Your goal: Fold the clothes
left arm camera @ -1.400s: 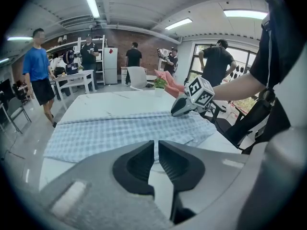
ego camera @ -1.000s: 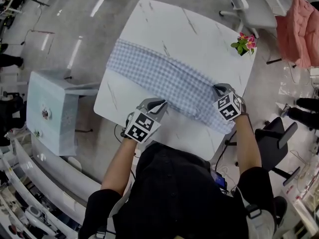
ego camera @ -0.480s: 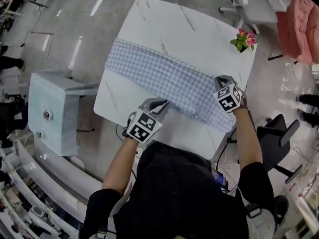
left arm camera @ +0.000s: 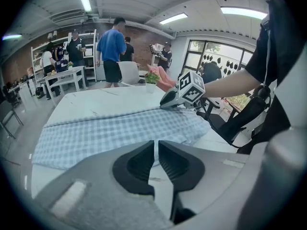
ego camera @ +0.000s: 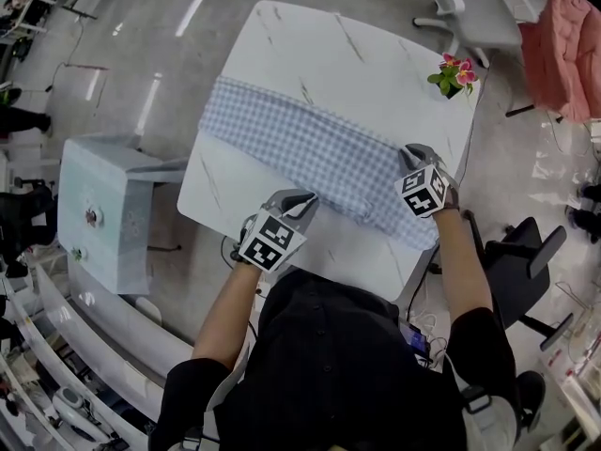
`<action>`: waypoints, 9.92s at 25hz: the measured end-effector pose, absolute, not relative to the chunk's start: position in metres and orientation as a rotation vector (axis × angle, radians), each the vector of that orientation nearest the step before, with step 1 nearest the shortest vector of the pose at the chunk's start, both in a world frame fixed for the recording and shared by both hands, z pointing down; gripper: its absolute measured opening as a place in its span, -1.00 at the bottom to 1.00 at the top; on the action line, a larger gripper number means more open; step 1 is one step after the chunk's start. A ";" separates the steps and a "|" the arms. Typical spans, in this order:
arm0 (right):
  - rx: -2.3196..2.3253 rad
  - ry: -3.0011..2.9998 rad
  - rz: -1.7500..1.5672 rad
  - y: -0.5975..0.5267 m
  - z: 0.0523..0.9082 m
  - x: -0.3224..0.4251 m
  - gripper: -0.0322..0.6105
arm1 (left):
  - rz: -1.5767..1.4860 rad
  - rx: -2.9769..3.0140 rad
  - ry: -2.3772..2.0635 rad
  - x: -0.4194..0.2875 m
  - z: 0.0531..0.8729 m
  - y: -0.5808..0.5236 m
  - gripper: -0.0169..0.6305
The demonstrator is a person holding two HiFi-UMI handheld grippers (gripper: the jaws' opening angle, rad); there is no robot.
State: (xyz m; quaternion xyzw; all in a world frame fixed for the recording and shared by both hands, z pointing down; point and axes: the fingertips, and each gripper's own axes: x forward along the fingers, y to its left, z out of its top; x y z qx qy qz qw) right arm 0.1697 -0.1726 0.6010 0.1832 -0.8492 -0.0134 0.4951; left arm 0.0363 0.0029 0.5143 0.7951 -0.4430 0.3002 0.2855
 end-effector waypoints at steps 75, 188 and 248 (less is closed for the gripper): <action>1.123 -2.070 1.806 -0.028 0.624 0.408 -0.04 | 1.263 2.396 -0.494 0.295 0.573 -0.025 -0.83; 0.739 -1.900 0.381 -0.073 0.581 -0.152 -0.12 | 1.026 2.196 -0.896 -0.221 0.556 0.010 -0.88; 0.740 -1.675 0.182 -0.075 0.597 -0.182 0.53 | 0.901 2.048 -1.043 -0.282 0.561 0.021 -0.88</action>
